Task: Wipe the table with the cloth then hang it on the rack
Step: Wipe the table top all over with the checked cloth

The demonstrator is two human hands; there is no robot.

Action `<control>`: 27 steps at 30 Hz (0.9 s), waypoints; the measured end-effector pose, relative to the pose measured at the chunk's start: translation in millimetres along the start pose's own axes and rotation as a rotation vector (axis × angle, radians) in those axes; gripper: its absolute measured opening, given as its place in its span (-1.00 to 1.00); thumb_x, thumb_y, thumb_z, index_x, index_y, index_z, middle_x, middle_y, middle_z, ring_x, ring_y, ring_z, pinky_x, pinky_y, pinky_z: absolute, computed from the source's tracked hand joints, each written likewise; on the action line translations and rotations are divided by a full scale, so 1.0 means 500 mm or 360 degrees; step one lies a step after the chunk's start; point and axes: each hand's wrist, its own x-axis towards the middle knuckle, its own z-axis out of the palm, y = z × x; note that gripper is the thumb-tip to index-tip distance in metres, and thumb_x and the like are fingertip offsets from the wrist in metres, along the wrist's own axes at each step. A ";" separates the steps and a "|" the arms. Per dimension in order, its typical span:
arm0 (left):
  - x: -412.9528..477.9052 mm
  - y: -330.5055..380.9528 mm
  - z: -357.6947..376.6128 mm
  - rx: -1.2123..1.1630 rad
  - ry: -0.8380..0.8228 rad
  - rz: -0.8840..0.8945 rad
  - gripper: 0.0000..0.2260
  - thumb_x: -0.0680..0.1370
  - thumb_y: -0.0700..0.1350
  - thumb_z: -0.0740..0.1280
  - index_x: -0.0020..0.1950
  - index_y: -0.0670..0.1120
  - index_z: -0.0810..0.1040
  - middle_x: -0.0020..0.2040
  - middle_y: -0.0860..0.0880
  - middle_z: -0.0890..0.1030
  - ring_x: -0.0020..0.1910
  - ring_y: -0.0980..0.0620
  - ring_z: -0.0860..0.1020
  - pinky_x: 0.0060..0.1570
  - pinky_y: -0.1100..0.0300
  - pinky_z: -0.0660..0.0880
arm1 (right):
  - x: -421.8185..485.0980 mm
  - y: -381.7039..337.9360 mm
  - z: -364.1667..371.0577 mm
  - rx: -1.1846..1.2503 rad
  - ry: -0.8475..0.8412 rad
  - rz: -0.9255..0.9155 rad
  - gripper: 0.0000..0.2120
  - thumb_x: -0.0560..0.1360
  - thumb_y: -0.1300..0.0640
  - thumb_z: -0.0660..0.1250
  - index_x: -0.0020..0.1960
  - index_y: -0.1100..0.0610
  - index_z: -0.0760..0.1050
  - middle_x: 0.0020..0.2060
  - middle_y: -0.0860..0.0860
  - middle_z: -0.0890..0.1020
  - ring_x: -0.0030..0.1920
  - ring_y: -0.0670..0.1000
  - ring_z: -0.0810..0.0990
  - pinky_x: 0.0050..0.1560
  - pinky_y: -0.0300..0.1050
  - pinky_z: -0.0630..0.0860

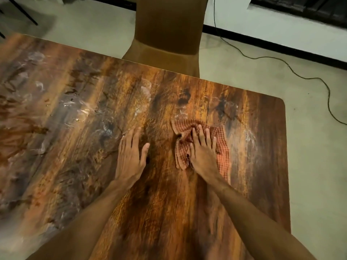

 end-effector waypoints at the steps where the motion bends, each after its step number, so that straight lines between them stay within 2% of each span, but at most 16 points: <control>1: 0.005 0.005 0.000 -0.0004 0.0000 -0.0006 -0.47 0.70 0.17 0.01 0.63 -0.01 0.11 0.63 -0.06 0.15 0.61 -0.02 0.10 0.60 -0.03 0.00 | 0.023 -0.035 -0.001 0.0024 0.0004 0.0014 -0.44 0.75 -0.04 -0.08 0.70 0.04 -0.11 0.68 0.05 -0.14 0.67 0.16 -0.22 0.63 0.28 -0.16; 2: 0.011 0.012 0.003 -0.0001 0.0001 0.0002 -0.47 0.70 0.16 0.02 0.63 -0.02 0.12 0.62 -0.06 0.16 0.61 -0.02 0.11 0.60 -0.02 -0.01 | 0.028 -0.068 0.005 0.0034 -0.0027 -0.0070 -0.43 0.75 -0.03 -0.06 0.70 0.05 -0.12 0.68 0.05 -0.15 0.66 0.16 -0.24 0.63 0.28 -0.16; 4: 0.021 0.023 0.005 -0.0001 0.0012 0.0028 -0.46 0.69 0.15 0.02 0.62 -0.05 0.15 0.62 -0.08 0.19 0.61 -0.03 0.13 0.60 -0.04 0.00 | -0.022 -0.110 0.038 0.0003 -0.0104 -0.0421 -0.43 0.74 -0.04 -0.05 0.70 0.04 -0.08 0.69 0.04 -0.12 0.67 0.13 -0.20 0.62 0.29 -0.10; 6: 0.033 0.030 0.007 -0.0003 0.0017 0.0010 -0.45 0.69 0.16 0.00 0.63 -0.06 0.14 0.62 -0.08 0.18 0.61 -0.03 0.13 0.60 -0.06 0.01 | -0.106 -0.078 0.058 -0.0059 -0.0130 -0.0651 -0.46 0.74 -0.08 -0.08 0.69 0.00 -0.03 0.69 -0.02 -0.09 0.68 0.06 -0.15 0.61 0.27 -0.08; 8: 0.038 0.036 0.015 -0.0012 -0.0006 -0.0012 -0.44 0.69 0.18 0.00 0.63 -0.04 0.13 0.63 -0.08 0.18 0.61 -0.05 0.14 0.59 -0.06 0.03 | -0.152 0.019 0.041 -0.0042 -0.0122 -0.0499 -0.45 0.74 -0.15 -0.14 0.69 -0.07 -0.08 0.69 -0.08 -0.13 0.68 0.03 -0.15 0.60 0.26 -0.14; 11: 0.038 0.051 0.029 -0.0012 -0.0039 -0.0009 -0.44 0.68 0.21 -0.01 0.63 -0.03 0.15 0.63 -0.08 0.17 0.60 -0.07 0.16 0.57 -0.13 0.10 | -0.120 0.167 -0.022 0.0008 -0.0055 0.0110 -0.42 0.71 -0.23 -0.20 0.69 -0.11 -0.14 0.68 -0.08 -0.17 0.67 0.04 -0.24 0.60 0.36 -0.18; 13: 0.036 0.072 0.042 -0.0006 -0.0056 0.0004 -0.43 0.68 0.22 -0.02 0.63 -0.03 0.15 0.63 -0.06 0.16 0.60 -0.06 0.15 0.57 -0.13 0.10 | -0.036 0.191 -0.054 0.0071 -0.0009 0.0347 -0.42 0.72 -0.20 -0.17 0.69 -0.08 -0.14 0.68 -0.04 -0.19 0.66 0.10 -0.28 0.56 0.47 -0.21; 15: 0.035 0.095 0.057 0.0026 -0.0058 0.0037 -0.44 0.68 0.22 -0.02 0.62 0.00 0.13 0.63 -0.04 0.16 0.60 -0.04 0.14 0.57 -0.11 0.09 | 0.052 0.137 -0.057 0.0022 0.0016 0.0269 -0.43 0.72 -0.17 -0.14 0.69 -0.07 -0.11 0.68 -0.01 -0.20 0.66 0.18 -0.26 0.51 0.55 -0.24; 17: 0.045 0.117 0.069 0.0066 -0.0055 0.0096 -0.46 0.68 0.22 -0.01 0.62 0.02 0.13 0.63 -0.03 0.17 0.59 -0.01 0.14 0.58 -0.09 0.07 | 0.088 0.056 -0.037 -0.0039 -0.0011 -0.0075 -0.46 0.72 -0.14 -0.09 0.68 -0.08 0.01 0.69 0.00 -0.11 0.67 0.20 -0.18 0.50 0.58 -0.17; 19: 0.059 0.135 0.073 0.0089 -0.0022 0.0116 -0.46 0.68 0.20 -0.01 0.61 0.00 0.15 0.62 -0.06 0.19 0.58 -0.04 0.16 0.57 -0.11 0.11 | 0.051 0.002 -0.005 -0.0130 -0.0046 -0.0466 -0.46 0.71 -0.13 -0.04 0.67 -0.07 0.08 0.69 0.00 0.01 0.67 0.18 -0.07 0.50 0.55 -0.02; 21: 0.073 0.154 0.074 0.0109 0.0035 0.0092 -0.45 0.68 0.19 -0.01 0.61 -0.03 0.16 0.60 -0.09 0.22 0.57 -0.07 0.19 0.55 -0.13 0.15 | -0.010 0.036 0.007 -0.0089 -0.0077 -0.0599 -0.46 0.72 -0.15 -0.05 0.67 -0.07 0.07 0.69 -0.04 0.04 0.67 0.11 -0.03 0.52 0.49 0.04; 23: 0.076 0.171 0.078 0.0124 0.0046 0.0092 -0.46 0.69 0.20 -0.01 0.62 -0.01 0.13 0.61 -0.08 0.20 0.57 -0.05 0.17 0.57 -0.10 0.11 | -0.026 0.139 -0.009 -0.0038 -0.0053 -0.0466 -0.45 0.73 -0.20 -0.12 0.68 -0.07 0.02 0.69 -0.06 -0.01 0.68 0.05 -0.09 0.55 0.45 0.01; 25: 0.080 0.181 0.090 0.0138 0.0038 0.0111 -0.46 0.69 0.19 0.01 0.63 0.00 0.11 0.62 -0.06 0.17 0.58 -0.02 0.13 0.59 -0.05 0.03 | 0.027 0.233 -0.044 -0.0037 0.0015 -0.0170 -0.42 0.72 -0.21 -0.14 0.69 -0.07 -0.04 0.68 -0.06 -0.07 0.67 0.06 -0.15 0.57 0.46 -0.09; 27: 0.083 0.188 0.104 0.0156 0.0021 0.0120 -0.46 0.69 0.19 0.00 0.62 0.00 0.11 0.62 -0.05 0.16 0.59 -0.02 0.12 0.59 0.06 -0.05 | 0.117 0.258 -0.080 0.0044 0.0066 0.0097 -0.43 0.73 -0.17 -0.12 0.69 -0.03 -0.07 0.69 -0.03 -0.10 0.67 0.10 -0.18 0.56 0.47 -0.19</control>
